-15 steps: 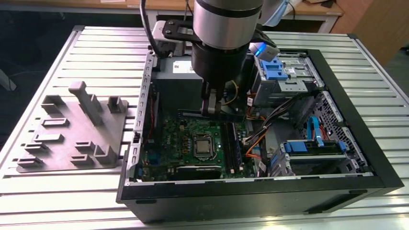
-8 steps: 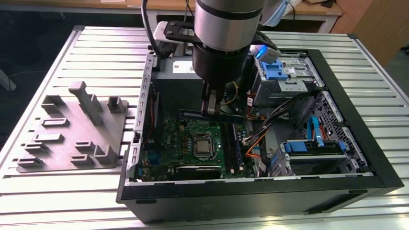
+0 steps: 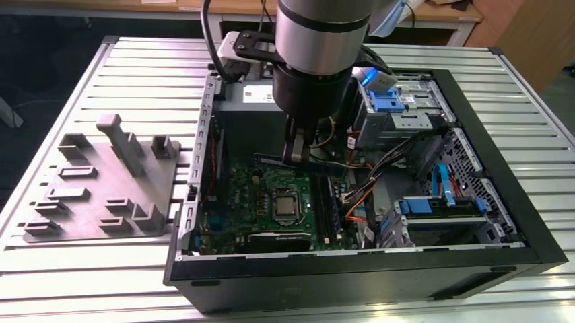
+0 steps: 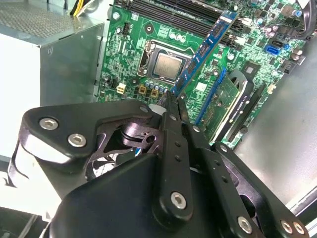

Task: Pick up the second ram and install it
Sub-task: 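Pick up the second ram and move it above second insertion slot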

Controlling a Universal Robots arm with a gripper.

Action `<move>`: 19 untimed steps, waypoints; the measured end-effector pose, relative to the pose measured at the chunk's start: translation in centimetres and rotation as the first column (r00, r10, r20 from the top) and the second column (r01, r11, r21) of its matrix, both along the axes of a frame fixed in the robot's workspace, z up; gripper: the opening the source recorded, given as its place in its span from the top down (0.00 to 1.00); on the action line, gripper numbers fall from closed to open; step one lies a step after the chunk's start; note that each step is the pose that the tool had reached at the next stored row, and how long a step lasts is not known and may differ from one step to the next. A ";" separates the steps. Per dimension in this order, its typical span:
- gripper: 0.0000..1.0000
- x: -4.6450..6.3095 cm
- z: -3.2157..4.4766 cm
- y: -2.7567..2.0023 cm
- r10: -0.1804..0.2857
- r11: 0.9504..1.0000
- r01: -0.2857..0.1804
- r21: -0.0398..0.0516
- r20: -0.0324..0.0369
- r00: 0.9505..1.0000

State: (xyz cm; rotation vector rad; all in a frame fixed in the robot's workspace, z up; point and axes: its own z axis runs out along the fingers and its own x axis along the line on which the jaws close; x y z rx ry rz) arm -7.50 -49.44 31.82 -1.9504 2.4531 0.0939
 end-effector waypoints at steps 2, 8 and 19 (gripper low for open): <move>0.88 0.0 -0.08 0.00 -0.011 1.000 0.011 0.000 0.000 1.000; 0.88 0.1 -0.18 0.00 0.022 1.000 -0.022 0.000 0.000 1.000; 0.88 0.1 -0.17 0.00 0.051 0.999 -0.051 0.000 0.000 0.999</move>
